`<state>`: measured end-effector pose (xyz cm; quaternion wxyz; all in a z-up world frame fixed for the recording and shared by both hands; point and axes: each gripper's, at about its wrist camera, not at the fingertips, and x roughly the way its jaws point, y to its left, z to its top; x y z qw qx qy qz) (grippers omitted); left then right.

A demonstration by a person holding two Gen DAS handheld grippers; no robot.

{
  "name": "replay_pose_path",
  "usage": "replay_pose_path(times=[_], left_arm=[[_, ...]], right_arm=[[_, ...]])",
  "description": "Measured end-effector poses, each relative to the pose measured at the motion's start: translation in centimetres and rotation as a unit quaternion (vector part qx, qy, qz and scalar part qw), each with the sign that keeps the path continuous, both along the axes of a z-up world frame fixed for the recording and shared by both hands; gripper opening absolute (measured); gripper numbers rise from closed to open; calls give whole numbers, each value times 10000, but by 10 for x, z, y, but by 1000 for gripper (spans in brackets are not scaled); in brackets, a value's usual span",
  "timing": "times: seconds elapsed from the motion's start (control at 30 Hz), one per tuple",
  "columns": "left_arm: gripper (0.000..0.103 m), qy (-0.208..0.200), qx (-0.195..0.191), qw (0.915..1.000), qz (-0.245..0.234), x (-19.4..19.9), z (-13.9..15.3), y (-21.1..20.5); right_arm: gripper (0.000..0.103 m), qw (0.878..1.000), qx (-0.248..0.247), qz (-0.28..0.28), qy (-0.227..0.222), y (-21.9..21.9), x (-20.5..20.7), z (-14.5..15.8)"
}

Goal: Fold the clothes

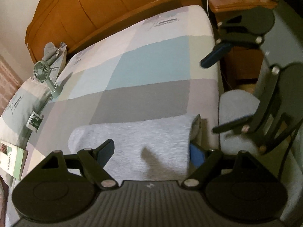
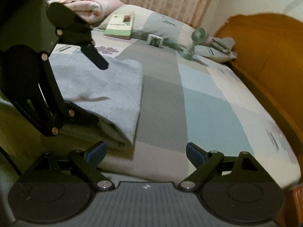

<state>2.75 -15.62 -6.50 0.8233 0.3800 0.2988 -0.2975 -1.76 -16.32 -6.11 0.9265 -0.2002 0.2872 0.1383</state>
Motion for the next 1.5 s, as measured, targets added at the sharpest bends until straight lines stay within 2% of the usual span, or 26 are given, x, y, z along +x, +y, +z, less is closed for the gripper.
replay_pose_path(times=[0.17,0.27,0.43,0.57,0.73,0.87,0.97,1.03,1.1,1.13,1.2,1.3,1.37,1.5], left_arm=[[84,209,-306,9992,146,12,7,9],[84,258,-427,9986,159,13,11,14],[83,508,-873,9947,187,14,21,29],[84,554,-1166,9909,384,16,26,50],[86,638,-1038,9878,966,25,10,77],[86,653,-1067,9838,1287,19,8,106],[86,815,-1107,9785,1536,16,1,124],[90,1043,-1210,9715,1750,15,-6,138],[92,1331,-1419,9596,2031,14,-12,152],[92,1458,-1522,9536,2150,14,-14,160],[92,1634,-1699,9442,2300,12,-14,173],[92,1655,-1792,9427,2278,14,0,180],[92,1558,-1996,9431,2153,24,18,179],[92,1431,-2550,9413,1686,64,46,160]], right_arm=[[94,9953,-719,436,-471,27,5,-7],[94,9859,-1283,634,-863,43,7,-14],[94,9829,-1572,636,-724,32,10,-12],[94,9806,-1767,630,-570,21,13,-10],[94,9769,-2009,623,-377,8,16,-6],[94,9951,-865,483,-49,0,25,21],[94,9991,69,366,206,-7,32,44],[93,9956,717,408,441,-6,38,53],[93,9849,1405,649,781,3,46,53],[93,9801,1578,725,959,9,51,48],[93,9722,1731,830,1342,20,59,33],[93,9650,1636,659,1940,24,75,2],[94,9656,1667,701,1867,21,74,-4],[93,9654,1810,529,1804,15,73,7]])
